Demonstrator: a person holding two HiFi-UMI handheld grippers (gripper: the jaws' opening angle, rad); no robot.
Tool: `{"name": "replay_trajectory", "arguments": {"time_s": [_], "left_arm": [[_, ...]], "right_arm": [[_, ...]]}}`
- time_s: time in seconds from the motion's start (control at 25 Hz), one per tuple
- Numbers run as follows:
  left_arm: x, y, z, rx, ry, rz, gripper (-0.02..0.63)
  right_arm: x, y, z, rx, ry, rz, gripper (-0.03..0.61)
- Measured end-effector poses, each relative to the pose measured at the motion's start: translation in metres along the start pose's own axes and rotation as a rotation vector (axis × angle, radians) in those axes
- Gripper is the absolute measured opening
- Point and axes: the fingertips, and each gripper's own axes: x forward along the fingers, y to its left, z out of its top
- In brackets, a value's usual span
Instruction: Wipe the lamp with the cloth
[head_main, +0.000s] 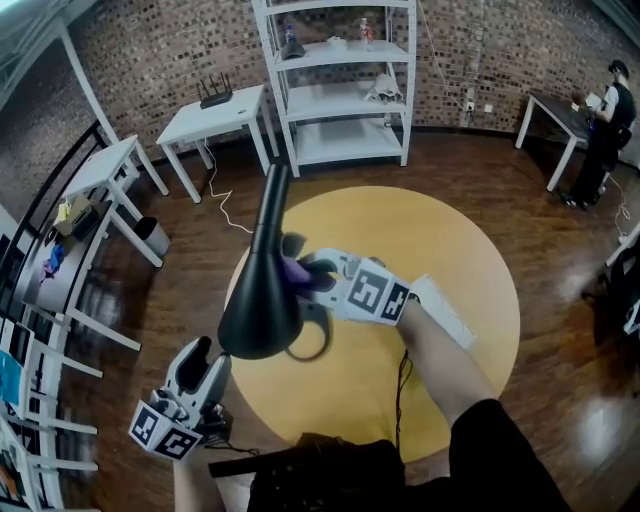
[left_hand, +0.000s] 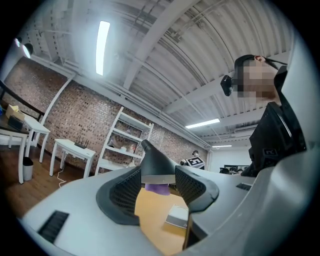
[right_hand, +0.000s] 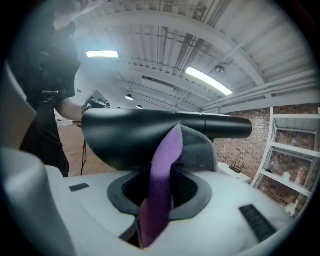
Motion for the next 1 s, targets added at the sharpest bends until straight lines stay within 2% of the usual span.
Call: {"name": "replay_trajectory", "arguments": {"time_s": [0.16,0.44,0.56,0.64,0.72,0.8,0.92,1.0], "left_arm": [[0.001,-0.001,0.000,0.004,0.001,-0.006,0.209],[0.003,0.001,-0.002,-0.028,-0.016,-0.023,0.209],[0.003,-0.001,-0.004,-0.040,-0.011,-0.034,0.209],[0.005,-0.003,-0.005,-0.038,0.003,-0.048,0.209],[0.007,-0.004,-0.006,-0.035,0.013,-0.057,0.209],[0.008,-0.005,-0.006,-0.032,0.020,-0.061,0.209],[0.007,-0.009,-0.008,-0.025,0.035,-0.063,0.209],[0.005,-0.009,-0.009,-0.025,0.040,-0.062,0.209]], "right_arm": [[-0.005,0.017,-0.015,-0.033,0.035,0.007,0.098],[-0.009,0.038,-0.031,0.005,0.069,-0.031,0.098],[-0.008,0.053,-0.038,0.039,0.072,-0.010,0.098],[-0.006,0.060,-0.050,0.013,0.125,-0.003,0.098],[-0.008,0.053,-0.069,-0.049,0.207,-0.060,0.098],[-0.015,0.032,-0.081,-0.064,0.242,-0.166,0.098],[-0.027,-0.004,-0.063,-0.042,0.164,-0.306,0.098],[-0.028,-0.025,-0.038,-0.021,0.079,-0.354,0.100]]}}
